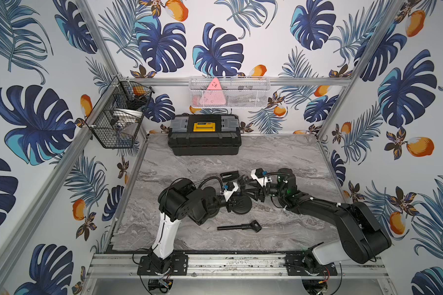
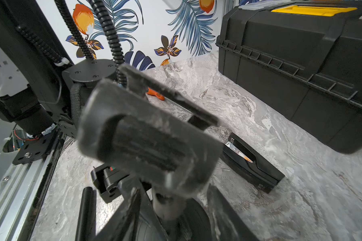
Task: Assemble a microphone stand
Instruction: Screw the microphone stand pole into the microphone stand base.
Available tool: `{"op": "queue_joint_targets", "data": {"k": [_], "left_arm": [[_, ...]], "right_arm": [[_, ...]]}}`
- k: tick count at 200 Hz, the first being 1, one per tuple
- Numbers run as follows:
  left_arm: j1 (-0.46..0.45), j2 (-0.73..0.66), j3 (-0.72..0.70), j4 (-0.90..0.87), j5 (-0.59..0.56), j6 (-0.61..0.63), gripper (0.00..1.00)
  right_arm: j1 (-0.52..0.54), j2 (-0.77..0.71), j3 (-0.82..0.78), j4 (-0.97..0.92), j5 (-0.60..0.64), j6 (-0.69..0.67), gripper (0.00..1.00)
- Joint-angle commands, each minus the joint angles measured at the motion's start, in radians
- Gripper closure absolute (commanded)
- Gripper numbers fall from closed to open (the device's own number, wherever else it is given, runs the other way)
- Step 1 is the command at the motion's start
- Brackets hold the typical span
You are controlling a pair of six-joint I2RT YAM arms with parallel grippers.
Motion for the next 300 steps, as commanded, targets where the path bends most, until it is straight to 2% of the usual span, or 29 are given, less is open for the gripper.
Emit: {"op": "queue_joint_targets", "data": {"k": [1, 21, 66, 84, 101, 124, 154, 169, 180, 196, 205, 259, 300], "left_arm": [[-0.002, 0.002, 0.006, 0.01, 0.017, -0.02, 0.87], [-0.003, 0.005, 0.009, 0.011, 0.019, -0.021, 0.87], [-0.006, 0.013, 0.013, 0.005, 0.02, -0.021, 0.87], [-0.005, 0.013, 0.013, 0.005, 0.019, -0.019, 0.87], [-0.006, 0.014, 0.015, 0.003, 0.02, -0.021, 0.87], [-0.007, 0.02, 0.018, 0.006, 0.021, -0.022, 0.87], [-0.006, 0.021, 0.019, 0.002, 0.018, -0.021, 0.87], [-0.007, 0.021, 0.019, 0.001, 0.015, -0.021, 0.85], [-0.006, 0.02, 0.019, 0.0, 0.012, -0.022, 0.8], [-0.006, 0.02, 0.016, 0.01, 0.011, -0.03, 0.7], [-0.007, 0.019, 0.015, 0.015, 0.015, -0.031, 0.68], [-0.006, 0.003, 0.01, 0.014, 0.014, -0.036, 0.68], [-0.006, -0.012, 0.007, 0.002, 0.01, -0.029, 0.69]], "right_arm": [[0.0, 0.011, 0.015, 0.009, -0.044, -0.02, 0.47], [0.0, 0.023, 0.019, 0.029, -0.057, -0.016, 0.53], [0.001, 0.04, 0.024, 0.06, -0.075, -0.004, 0.54], [0.001, 0.042, 0.025, 0.071, -0.077, -0.004, 0.61], [0.001, 0.042, 0.026, 0.073, -0.077, -0.004, 0.63], [0.002, 0.041, 0.023, 0.081, -0.081, -0.002, 0.76], [0.006, 0.047, 0.011, 0.085, -0.077, -0.002, 1.0], [0.01, 0.051, -0.005, 0.097, -0.061, 0.004, 1.0], [0.014, 0.054, -0.02, 0.12, -0.051, 0.015, 1.0], [0.022, 0.052, -0.044, 0.151, -0.009, 0.028, 1.0], [0.022, 0.046, -0.064, 0.173, 0.028, 0.041, 1.0], [0.07, 0.029, -0.146, 0.283, 0.226, 0.153, 1.0], [0.181, -0.003, -0.162, 0.204, 0.504, 0.18, 1.0]]}}
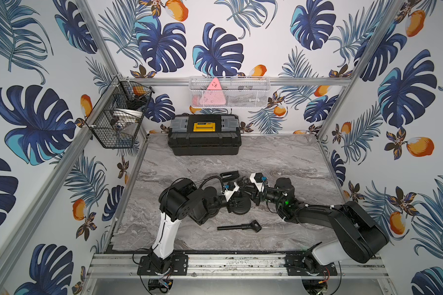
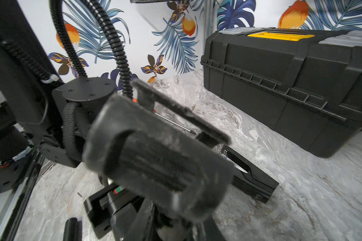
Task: Assemble a microphone stand
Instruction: Screw the microphone stand pole into the microphone stand base.
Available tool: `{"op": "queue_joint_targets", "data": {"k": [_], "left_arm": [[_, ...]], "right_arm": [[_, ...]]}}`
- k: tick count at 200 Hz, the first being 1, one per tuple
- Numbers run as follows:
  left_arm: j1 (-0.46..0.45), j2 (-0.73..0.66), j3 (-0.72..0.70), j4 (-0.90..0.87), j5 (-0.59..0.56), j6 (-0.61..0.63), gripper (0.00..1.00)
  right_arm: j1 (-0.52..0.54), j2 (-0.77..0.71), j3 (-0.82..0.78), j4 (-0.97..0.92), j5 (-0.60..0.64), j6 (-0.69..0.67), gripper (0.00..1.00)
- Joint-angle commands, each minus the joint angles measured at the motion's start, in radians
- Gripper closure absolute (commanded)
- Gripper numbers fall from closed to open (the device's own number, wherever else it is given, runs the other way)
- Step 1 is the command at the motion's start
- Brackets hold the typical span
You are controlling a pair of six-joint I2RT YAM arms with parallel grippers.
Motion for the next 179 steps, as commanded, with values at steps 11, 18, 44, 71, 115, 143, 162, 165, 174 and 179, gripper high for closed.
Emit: {"op": "queue_joint_targets", "data": {"k": [11, 18, 44, 71, 115, 143, 162, 165, 174, 179], "left_arm": [[0.0, -0.014, -0.005, 0.025, 0.003, -0.002, 0.69], [0.0, -0.014, -0.005, 0.027, 0.004, -0.002, 0.69], [0.001, -0.018, -0.006, 0.028, 0.003, -0.004, 0.7], [0.001, -0.028, -0.01, 0.019, 0.001, 0.001, 0.71], [0.008, -0.038, -0.016, 0.016, 0.001, 0.005, 0.73], [0.014, -0.031, -0.016, 0.027, 0.01, -0.008, 0.73], [0.015, -0.019, -0.011, 0.04, 0.019, -0.016, 0.74], [0.015, -0.017, -0.011, 0.041, 0.02, -0.016, 0.74], [0.015, -0.014, -0.011, 0.041, 0.021, -0.013, 0.74], [0.015, -0.014, -0.012, 0.04, 0.021, -0.009, 0.74]], "right_arm": [[0.078, -0.009, -0.032, -0.108, 0.294, 0.056, 1.0], [0.104, -0.01, -0.042, -0.1, 0.346, 0.063, 1.0], [0.181, -0.001, -0.085, -0.035, 0.529, 0.091, 1.0], [0.218, 0.002, -0.107, -0.012, 0.68, 0.156, 1.0], [0.328, 0.002, -0.068, -0.106, 0.932, 0.164, 1.0], [0.36, -0.028, -0.047, -0.193, 1.051, 0.18, 1.0], [0.362, -0.057, -0.041, -0.233, 1.064, 0.18, 1.0], [0.362, -0.063, -0.041, -0.236, 1.065, 0.178, 1.0], [0.362, -0.076, -0.042, -0.247, 1.071, 0.174, 1.0], [0.362, -0.085, -0.044, -0.254, 1.078, 0.174, 1.0]]}}
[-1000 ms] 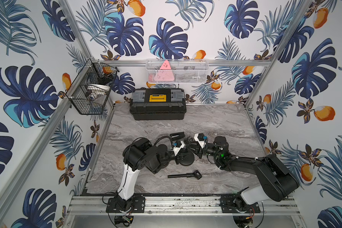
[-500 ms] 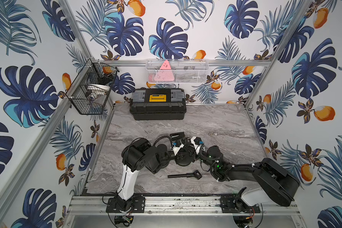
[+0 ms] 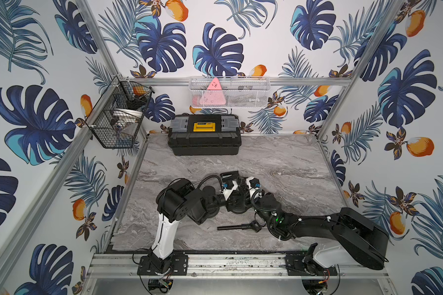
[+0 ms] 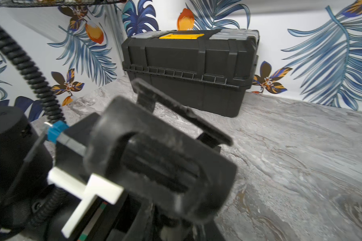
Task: Assemble a microphone stand
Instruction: Screw the microphone stand pole into the microphone stand base, then pick up the microphone stand at the center of the board.
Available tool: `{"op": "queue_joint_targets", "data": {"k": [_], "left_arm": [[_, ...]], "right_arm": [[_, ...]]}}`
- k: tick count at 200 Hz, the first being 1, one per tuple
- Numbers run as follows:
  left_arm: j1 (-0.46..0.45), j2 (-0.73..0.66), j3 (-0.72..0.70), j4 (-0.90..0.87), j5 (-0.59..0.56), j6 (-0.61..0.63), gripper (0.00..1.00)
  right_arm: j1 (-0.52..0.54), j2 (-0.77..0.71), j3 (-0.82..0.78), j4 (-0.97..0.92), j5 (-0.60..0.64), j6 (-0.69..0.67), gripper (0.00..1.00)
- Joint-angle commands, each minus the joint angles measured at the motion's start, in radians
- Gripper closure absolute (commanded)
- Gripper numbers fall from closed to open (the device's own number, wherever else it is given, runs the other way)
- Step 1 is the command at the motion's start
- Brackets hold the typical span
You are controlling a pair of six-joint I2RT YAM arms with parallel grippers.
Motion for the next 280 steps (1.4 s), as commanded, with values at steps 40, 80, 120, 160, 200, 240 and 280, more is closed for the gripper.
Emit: {"op": "queue_joint_targets", "data": {"k": [40, 80, 120, 160, 200, 240, 280], "left_arm": [[0.002, 0.008, 0.002, 0.043, 0.044, -0.007, 0.74], [0.001, 0.008, 0.001, 0.036, 0.046, 0.001, 0.74], [0.001, 0.02, 0.007, 0.035, 0.044, 0.002, 0.76], [0.0, 0.031, 0.013, 0.039, 0.043, -0.003, 0.78], [0.001, 0.03, 0.007, 0.046, 0.024, -0.004, 0.59], [0.002, -0.006, 0.008, 0.036, -0.016, -0.077, 0.38], [0.002, -0.095, -0.033, 0.047, -0.102, -0.144, 0.34]], "right_arm": [[-0.012, -0.079, -0.014, -0.249, 0.118, -0.052, 1.0], [-0.054, -0.071, -0.019, -0.235, -0.021, -0.053, 1.0], [-0.064, -0.028, -0.005, -0.22, -0.113, -0.067, 1.0], [-0.064, -0.018, 0.016, -0.246, -0.149, -0.072, 1.0], [-0.065, -0.036, 0.012, -0.262, -0.147, -0.076, 1.0], [-0.11, -0.058, 0.015, -0.256, -0.192, -0.079, 1.0], [-0.156, -0.08, 0.071, -0.29, -0.248, -0.105, 1.0]]}}
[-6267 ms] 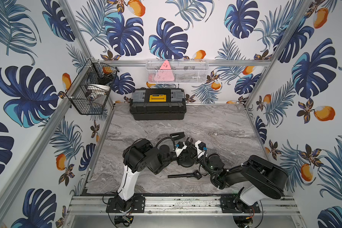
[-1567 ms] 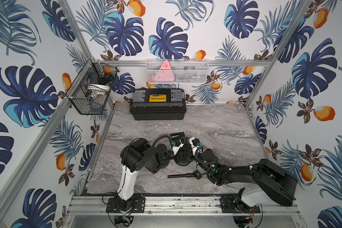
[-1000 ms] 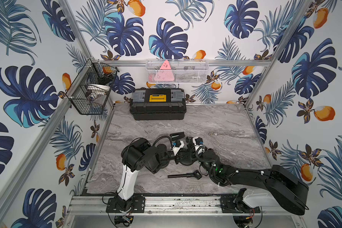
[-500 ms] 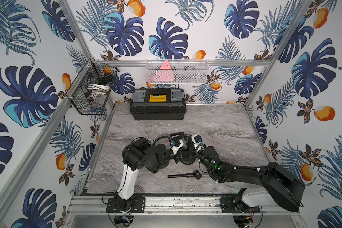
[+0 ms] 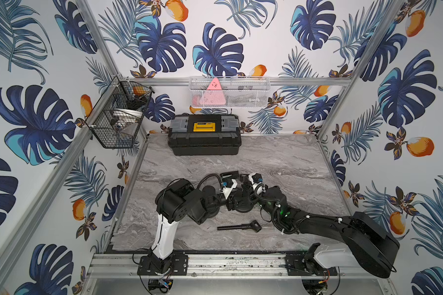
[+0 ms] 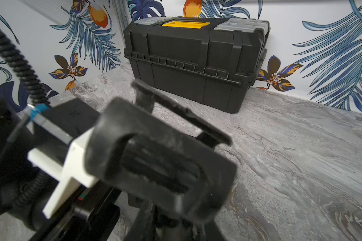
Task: Assemble a microphone stand
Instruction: Pick up the microphone stand at the center of the board.
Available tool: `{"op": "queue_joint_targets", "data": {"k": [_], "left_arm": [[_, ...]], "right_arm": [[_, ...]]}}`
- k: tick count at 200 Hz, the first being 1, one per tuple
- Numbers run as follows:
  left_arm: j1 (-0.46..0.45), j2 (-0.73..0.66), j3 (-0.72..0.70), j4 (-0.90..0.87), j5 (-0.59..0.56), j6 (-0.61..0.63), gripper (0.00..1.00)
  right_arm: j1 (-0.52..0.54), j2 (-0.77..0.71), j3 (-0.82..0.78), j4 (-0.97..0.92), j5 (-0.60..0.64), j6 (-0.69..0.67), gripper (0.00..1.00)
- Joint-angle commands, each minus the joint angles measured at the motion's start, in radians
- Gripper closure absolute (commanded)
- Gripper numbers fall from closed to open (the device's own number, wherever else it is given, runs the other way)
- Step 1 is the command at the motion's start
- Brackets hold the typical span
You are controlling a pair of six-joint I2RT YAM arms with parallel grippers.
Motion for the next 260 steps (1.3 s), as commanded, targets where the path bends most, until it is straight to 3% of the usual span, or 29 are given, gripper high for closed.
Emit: {"op": "queue_joint_targets", "data": {"k": [1, 57, 118, 148, 193, 241, 260], "left_arm": [[0.002, -0.057, -0.025, 0.043, -0.068, -0.061, 0.34], [0.002, -0.261, -0.039, -0.111, -0.184, -0.175, 0.31], [0.002, -0.536, 0.063, -0.637, -0.311, -0.24, 0.23], [0.004, -0.632, 0.096, -0.828, -0.36, -0.298, 0.14], [0.071, -0.682, 0.2, -1.112, -0.281, -0.498, 0.07], [0.093, -0.683, 0.306, -1.306, -0.185, -0.535, 0.09], [0.107, -0.679, 0.315, -1.304, -0.147, -0.58, 0.1]], "right_arm": [[-0.021, -0.008, 0.027, -0.124, -0.017, -0.044, 1.0], [-0.082, -0.088, 0.098, -0.195, -0.099, -0.078, 1.0], [-0.176, -0.153, 0.196, -0.296, -0.215, -0.11, 1.0], [-0.229, -0.186, 0.262, -0.345, -0.289, -0.117, 1.0], [-0.279, -0.201, 0.36, -0.379, -0.41, -0.132, 1.0], [-0.301, -0.17, 0.451, -0.352, -0.531, -0.099, 1.0], [-0.303, -0.15, 0.487, -0.346, -0.567, -0.082, 1.0]]}}
